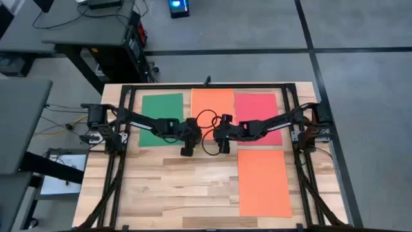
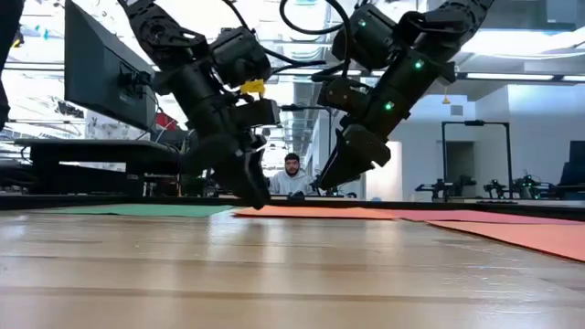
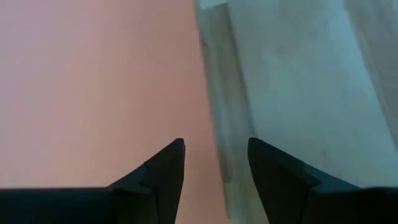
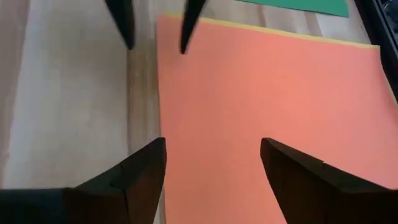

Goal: Organize paper
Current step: Put the orange paper on the bottom left of the table

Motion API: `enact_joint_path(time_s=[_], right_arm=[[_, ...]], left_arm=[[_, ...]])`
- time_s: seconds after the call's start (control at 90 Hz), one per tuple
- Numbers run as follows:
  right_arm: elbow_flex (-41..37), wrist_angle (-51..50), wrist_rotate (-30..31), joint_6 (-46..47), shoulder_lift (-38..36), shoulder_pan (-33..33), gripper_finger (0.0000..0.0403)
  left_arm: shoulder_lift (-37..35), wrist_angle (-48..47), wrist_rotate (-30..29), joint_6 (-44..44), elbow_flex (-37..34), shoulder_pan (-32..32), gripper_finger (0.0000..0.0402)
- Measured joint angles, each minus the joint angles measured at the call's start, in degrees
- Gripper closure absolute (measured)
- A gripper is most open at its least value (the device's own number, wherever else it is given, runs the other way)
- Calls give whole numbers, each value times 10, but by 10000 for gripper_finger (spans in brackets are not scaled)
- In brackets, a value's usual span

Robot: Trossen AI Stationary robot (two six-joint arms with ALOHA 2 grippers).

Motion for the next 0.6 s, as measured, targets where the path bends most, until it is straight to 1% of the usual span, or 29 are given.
enact_joint_path(time_s=[0.167, 0.367, 0.6], right_arm=[[0, 1, 0, 0, 0, -1, 154], [0, 3, 0, -1, 0, -1, 154], [0, 7, 0, 0, 0, 0, 154]], left_arm=[[25, 4, 5, -3, 1, 0, 242], [22, 2, 3, -6, 1, 0, 242], [22, 1, -46, 5, 1, 0, 242]])
